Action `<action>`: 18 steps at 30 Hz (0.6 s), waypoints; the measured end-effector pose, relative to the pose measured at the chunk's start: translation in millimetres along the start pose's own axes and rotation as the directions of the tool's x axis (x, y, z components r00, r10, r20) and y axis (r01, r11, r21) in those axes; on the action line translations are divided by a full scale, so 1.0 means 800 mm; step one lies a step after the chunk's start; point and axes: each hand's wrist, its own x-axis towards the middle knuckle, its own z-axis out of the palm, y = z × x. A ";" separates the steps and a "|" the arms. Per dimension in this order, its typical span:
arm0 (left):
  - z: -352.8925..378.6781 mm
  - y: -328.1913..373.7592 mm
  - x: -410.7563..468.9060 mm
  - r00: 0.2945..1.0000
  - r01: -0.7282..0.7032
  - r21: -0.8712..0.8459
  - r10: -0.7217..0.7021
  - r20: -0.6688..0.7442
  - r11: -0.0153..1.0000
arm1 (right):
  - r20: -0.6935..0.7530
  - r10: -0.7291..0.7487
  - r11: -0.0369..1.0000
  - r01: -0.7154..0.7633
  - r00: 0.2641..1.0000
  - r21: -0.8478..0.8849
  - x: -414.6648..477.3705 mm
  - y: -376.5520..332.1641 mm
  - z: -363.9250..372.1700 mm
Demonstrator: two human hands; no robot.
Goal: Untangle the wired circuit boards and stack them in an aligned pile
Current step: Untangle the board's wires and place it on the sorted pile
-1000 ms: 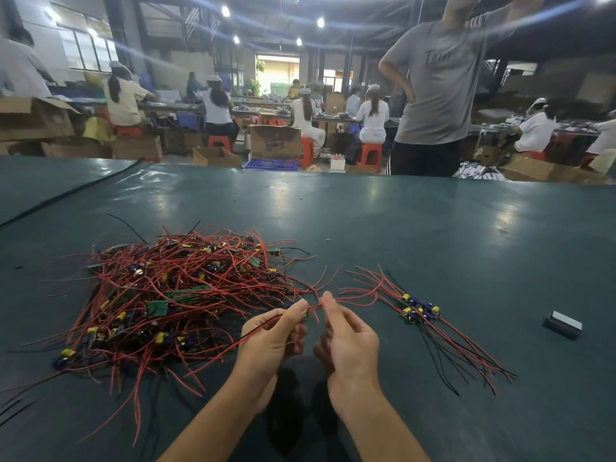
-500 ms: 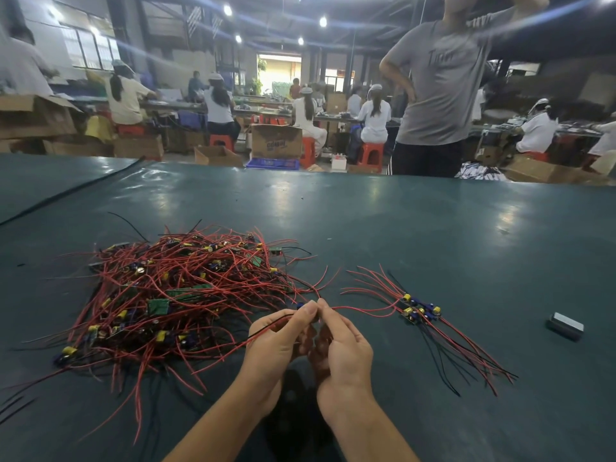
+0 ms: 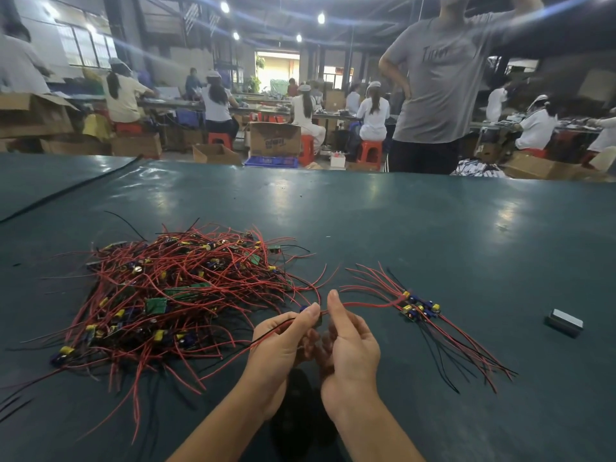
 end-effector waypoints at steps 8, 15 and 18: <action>-0.002 0.007 -0.002 1.000 -0.019 -0.027 0.019 -0.002 0.999 | 0.016 -0.016 0.994 0.018 1.000 -0.104 -0.003 0.004 0.004; 0.004 0.005 0.002 0.995 -0.084 0.044 0.086 -0.044 0.996 | -0.206 -0.030 0.998 0.018 0.978 -0.060 0.015 -0.018 -0.004; 0.004 0.005 0.003 0.995 -0.092 0.044 0.094 -0.045 0.995 | -0.227 -0.032 0.999 0.024 0.973 -0.039 0.019 -0.024 -0.007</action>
